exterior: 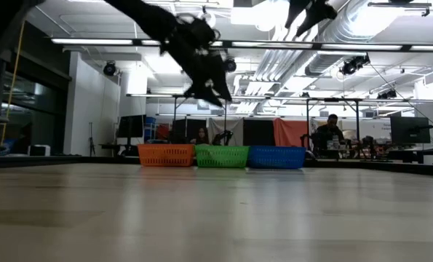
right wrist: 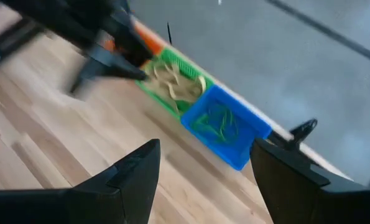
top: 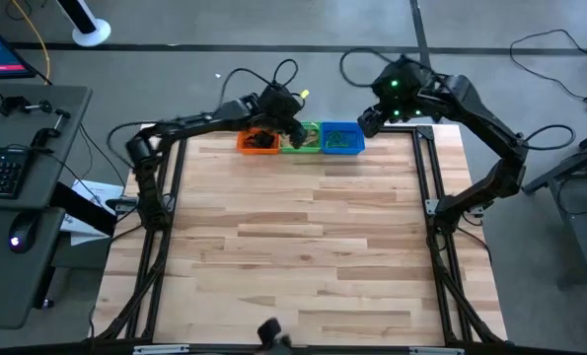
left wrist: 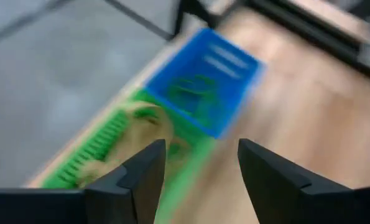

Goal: Sort rubber bands into baskets
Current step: Return to Home Position

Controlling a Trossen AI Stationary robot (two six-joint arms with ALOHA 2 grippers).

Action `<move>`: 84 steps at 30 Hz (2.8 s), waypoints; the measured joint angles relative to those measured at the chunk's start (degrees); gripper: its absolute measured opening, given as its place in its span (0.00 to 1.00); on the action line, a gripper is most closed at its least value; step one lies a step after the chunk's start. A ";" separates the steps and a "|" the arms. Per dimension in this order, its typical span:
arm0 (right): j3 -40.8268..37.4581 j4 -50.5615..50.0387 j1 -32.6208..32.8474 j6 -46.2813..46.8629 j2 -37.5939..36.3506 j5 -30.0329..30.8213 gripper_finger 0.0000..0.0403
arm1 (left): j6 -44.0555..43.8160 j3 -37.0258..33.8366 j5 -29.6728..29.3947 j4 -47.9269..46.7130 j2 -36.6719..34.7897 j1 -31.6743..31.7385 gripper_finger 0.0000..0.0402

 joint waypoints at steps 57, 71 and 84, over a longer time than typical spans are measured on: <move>-80.49 58.12 29.61 20.15 -48.82 -18.08 0.00 | -34.26 -89.32 -11.75 49.87 -79.97 -27.66 0.00; -104.61 84.97 29.53 9.34 -55.89 -14.92 0.00 | -34.29 -89.34 -11.73 49.85 -79.97 -27.66 0.00; -106.04 68.25 29.73 10.00 -57.13 -14.86 0.00 | -34.34 -89.38 -11.79 48.09 -80.76 -27.81 0.00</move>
